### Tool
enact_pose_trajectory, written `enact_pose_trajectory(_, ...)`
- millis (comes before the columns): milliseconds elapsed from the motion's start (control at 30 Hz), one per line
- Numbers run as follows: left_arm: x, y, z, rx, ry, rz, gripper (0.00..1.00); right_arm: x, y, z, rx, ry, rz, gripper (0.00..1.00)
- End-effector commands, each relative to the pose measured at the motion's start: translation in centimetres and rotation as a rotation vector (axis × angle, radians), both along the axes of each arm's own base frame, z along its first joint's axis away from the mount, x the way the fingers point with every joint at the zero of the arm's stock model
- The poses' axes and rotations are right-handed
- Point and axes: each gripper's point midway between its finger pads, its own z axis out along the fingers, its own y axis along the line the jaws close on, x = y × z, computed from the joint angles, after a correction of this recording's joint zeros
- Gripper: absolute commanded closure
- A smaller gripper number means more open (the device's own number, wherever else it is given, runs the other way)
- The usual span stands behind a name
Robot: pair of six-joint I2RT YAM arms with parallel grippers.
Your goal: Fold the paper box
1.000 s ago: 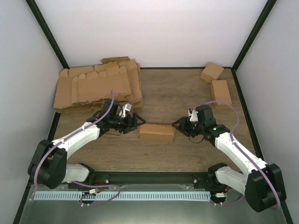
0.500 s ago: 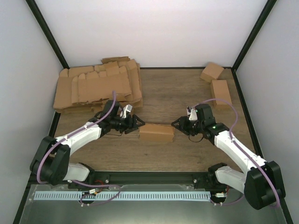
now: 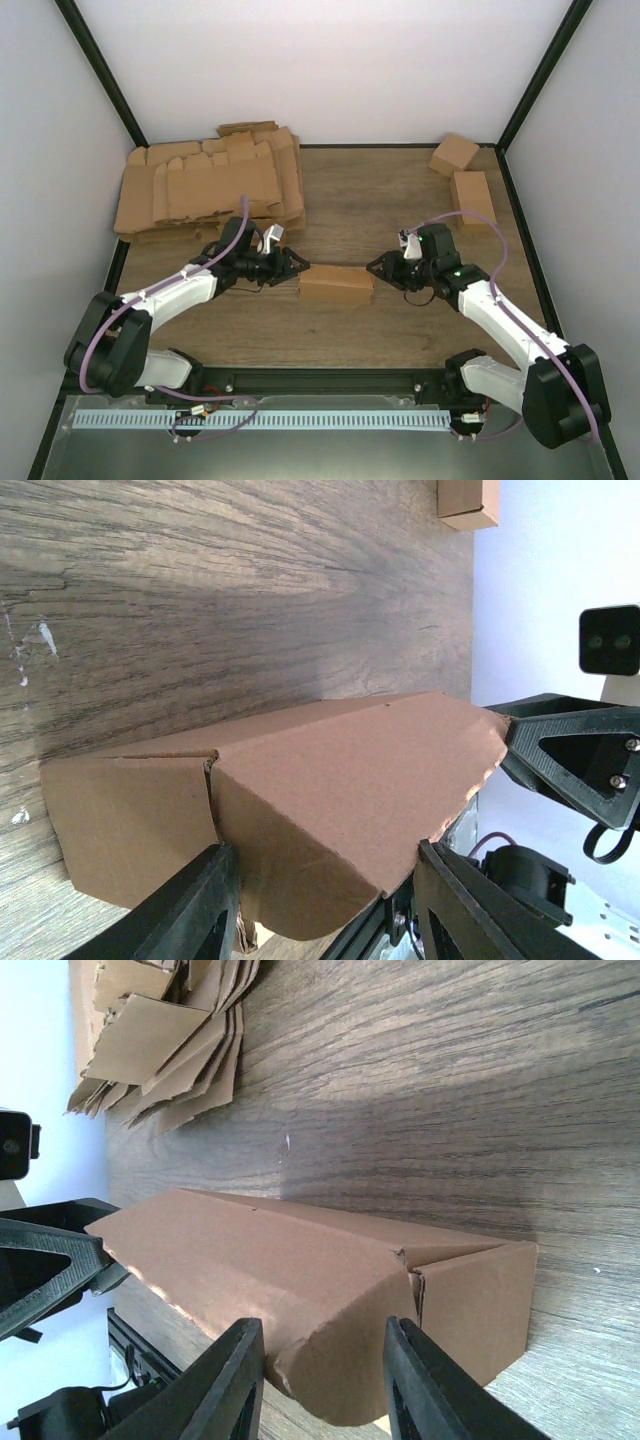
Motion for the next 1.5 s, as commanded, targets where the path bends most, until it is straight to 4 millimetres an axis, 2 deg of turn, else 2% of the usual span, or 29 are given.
enact_pose_trajectory(0,-1.9,0.2,-2.3,0.035,0.077,-0.025,0.5,-1.8,-1.7,-4.3,-0.106,0.126,-0.021,0.65)
enact_pose_trajectory(433,-2.7,0.5,-3.2,0.068,0.096,-0.044,0.5,-1.6,-2.1,-4.6,-0.143,0.121,-0.019,0.66)
enact_pose_trajectory(500,-2.4,0.3,-2.6,0.065,0.083,-0.046,0.49,-1.3,-2.0,-3.9,-0.141,0.107,-0.016,0.65)
enact_pose_trajectory(667,-0.9,0.0,0.0,0.082,0.017,-0.05,0.37,-0.2,-1.5,-1.5,-0.131,0.048,0.003,0.63)
enact_pose_trajectory(767,-0.1,-0.1,1.2,0.099,-0.02,-0.046,0.27,0.1,-1.2,-0.7,-0.131,0.004,0.034,0.63)
enact_pose_trajectory(867,0.5,0.0,2.0,0.129,-0.069,-0.066,0.19,0.6,-0.7,0.2,-0.123,-0.04,0.073,0.58)
enact_pose_trajectory(1133,1.8,0.7,3.9,0.257,-0.203,-0.127,0.17,2.2,-0.7,3.3,-0.174,-0.177,0.119,0.45)
enact_pose_trajectory(1333,2.8,0.7,6.3,0.322,-0.348,-0.174,0.19,2.0,-1.1,4.4,-0.193,-0.247,0.121,0.44)
enact_pose_trajectory(1467,3.3,-0.4,7.3,0.366,-0.429,-0.221,0.2,1.3,-1.3,4.8,-0.219,-0.287,0.118,0.45)
